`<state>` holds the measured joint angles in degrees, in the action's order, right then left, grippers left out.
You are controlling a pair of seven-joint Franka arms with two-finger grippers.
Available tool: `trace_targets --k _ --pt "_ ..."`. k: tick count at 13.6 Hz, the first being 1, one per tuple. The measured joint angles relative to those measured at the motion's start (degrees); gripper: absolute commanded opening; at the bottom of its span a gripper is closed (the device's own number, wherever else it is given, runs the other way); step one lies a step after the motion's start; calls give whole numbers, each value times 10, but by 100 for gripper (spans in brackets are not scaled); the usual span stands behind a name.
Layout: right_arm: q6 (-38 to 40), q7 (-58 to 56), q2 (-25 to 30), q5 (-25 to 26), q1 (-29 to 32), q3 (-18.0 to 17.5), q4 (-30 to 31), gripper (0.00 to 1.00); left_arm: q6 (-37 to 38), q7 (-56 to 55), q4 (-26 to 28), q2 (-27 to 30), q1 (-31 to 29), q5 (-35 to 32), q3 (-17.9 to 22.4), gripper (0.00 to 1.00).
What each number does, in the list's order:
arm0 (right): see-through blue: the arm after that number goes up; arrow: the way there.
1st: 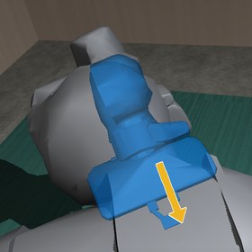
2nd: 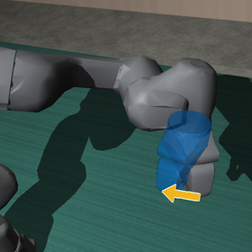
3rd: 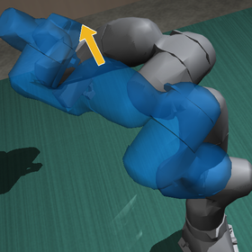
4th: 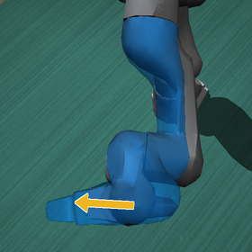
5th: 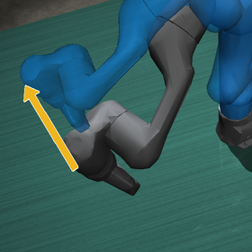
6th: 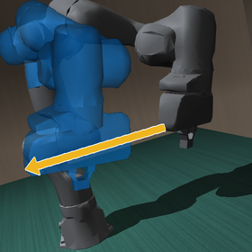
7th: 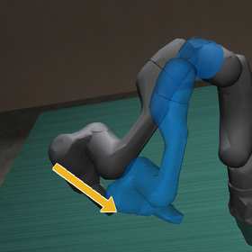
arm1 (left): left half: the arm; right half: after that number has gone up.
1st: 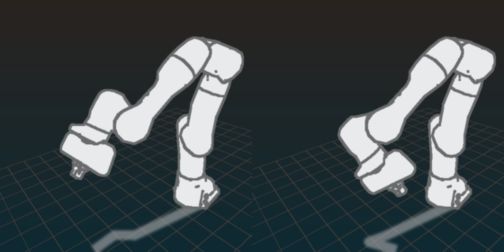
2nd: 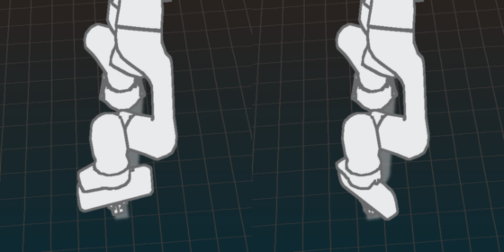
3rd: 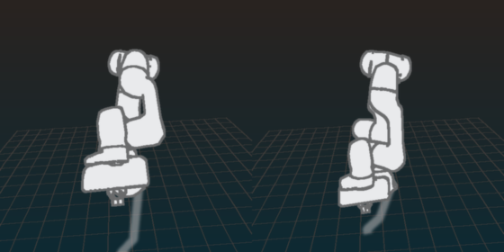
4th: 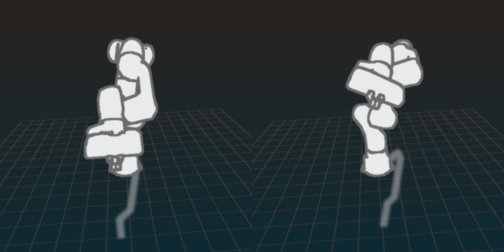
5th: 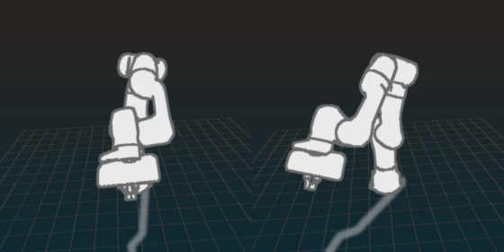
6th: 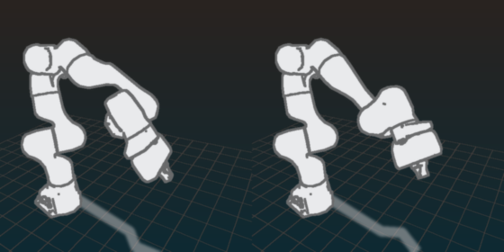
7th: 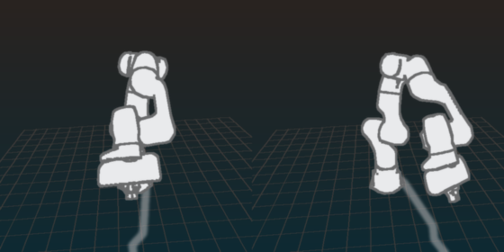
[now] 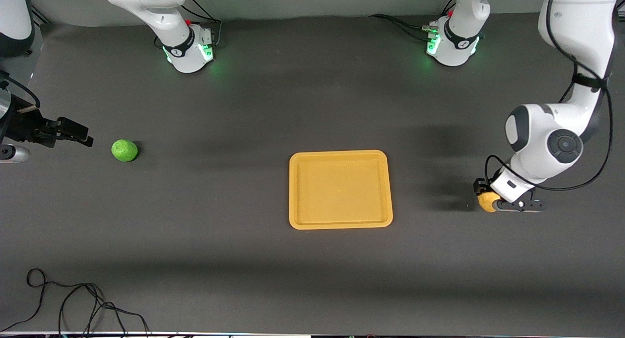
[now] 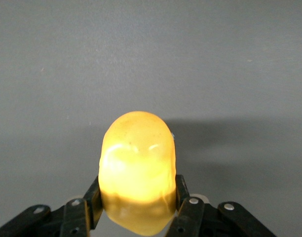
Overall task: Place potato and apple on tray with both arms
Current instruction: 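Carry the potato with the left gripper over the tray and lower it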
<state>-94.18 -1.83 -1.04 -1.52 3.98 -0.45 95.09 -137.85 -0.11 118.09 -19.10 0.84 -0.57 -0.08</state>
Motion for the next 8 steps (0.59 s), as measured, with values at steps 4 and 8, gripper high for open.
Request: trace_targets --k 4,8 --pt "-2 0 1 1 0 2 2 100 104 -145 -52 34 35 4 -70 44" --pt "-51 -96 34 16 1 66 69 100 66 -304 -57 13 107 5 -119 44"
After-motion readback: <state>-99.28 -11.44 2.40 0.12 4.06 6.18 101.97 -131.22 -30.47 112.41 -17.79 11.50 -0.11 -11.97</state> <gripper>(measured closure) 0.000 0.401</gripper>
